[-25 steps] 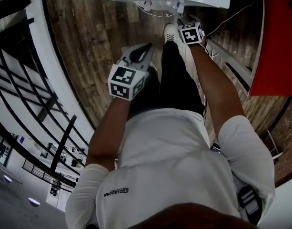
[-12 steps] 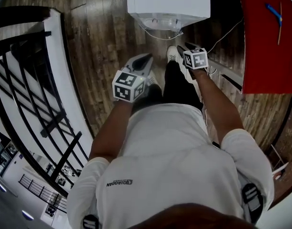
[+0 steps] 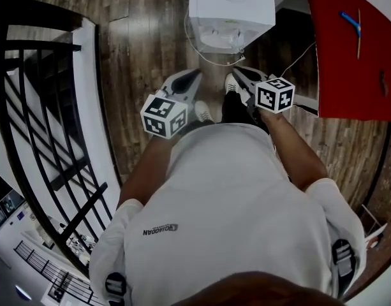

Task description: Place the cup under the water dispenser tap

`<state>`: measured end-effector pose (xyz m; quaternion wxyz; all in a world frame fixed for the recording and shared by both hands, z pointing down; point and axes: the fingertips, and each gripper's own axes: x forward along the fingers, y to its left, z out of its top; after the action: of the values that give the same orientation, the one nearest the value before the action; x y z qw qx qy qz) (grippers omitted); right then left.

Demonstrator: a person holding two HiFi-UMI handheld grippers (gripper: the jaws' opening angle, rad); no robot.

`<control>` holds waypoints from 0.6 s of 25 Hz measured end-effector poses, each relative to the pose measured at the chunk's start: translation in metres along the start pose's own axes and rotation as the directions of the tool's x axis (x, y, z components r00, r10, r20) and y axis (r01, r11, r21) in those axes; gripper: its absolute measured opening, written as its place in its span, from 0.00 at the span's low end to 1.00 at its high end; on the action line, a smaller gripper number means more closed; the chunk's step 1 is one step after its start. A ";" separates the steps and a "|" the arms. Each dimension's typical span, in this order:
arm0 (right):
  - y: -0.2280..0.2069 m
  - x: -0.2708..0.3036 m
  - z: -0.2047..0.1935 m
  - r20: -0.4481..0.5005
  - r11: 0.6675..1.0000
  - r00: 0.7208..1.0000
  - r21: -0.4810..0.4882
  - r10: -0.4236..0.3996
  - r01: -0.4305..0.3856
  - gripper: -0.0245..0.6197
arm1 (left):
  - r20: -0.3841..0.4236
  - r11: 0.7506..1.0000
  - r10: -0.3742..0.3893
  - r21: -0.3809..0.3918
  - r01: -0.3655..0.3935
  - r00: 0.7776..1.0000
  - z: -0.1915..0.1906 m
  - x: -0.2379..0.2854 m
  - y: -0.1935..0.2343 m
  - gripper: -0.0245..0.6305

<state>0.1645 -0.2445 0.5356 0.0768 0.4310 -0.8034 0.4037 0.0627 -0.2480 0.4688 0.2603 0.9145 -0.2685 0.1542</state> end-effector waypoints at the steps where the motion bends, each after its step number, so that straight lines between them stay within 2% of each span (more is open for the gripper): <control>1: 0.016 -0.008 0.010 0.054 0.998 0.998 0.033 0.043 -0.045 0.07 | 0.019 1.000 -0.008 0.005 0.008 1.000 0.006 -0.008 -0.005 0.03; 3: 0.044 -0.024 0.026 0.149 0.990 0.983 0.075 0.107 -0.120 0.07 | 0.054 1.000 -0.029 0.015 0.028 0.998 0.015 -0.023 -0.015 0.03; 5: 0.063 -0.037 0.035 0.194 0.987 0.972 0.070 0.130 -0.146 0.07 | 0.077 0.998 -0.054 0.024 0.053 0.996 0.022 -0.034 -0.026 0.03; 10: 0.093 -0.059 0.044 0.218 0.991 0.970 0.056 0.108 -0.122 0.07 | 0.115 0.988 -0.143 0.075 0.135 0.983 0.038 -0.048 -0.057 0.03; 13: 0.110 -0.073 0.054 0.259 0.983 0.953 0.051 0.157 -0.176 0.07 | 0.124 0.981 -0.171 0.109 0.158 0.978 0.043 -0.048 -0.071 0.03; 15: 0.123 -0.082 0.056 0.248 0.976 0.947 0.025 0.204 -0.216 0.07 | 0.131 0.980 -0.176 0.115 0.161 0.976 0.046 -0.048 -0.078 0.03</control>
<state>0.1345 -0.1955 0.3887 -0.0772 0.3912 -0.8373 0.3740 0.0748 -0.1974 0.3802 0.2051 0.9549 -0.1991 0.0806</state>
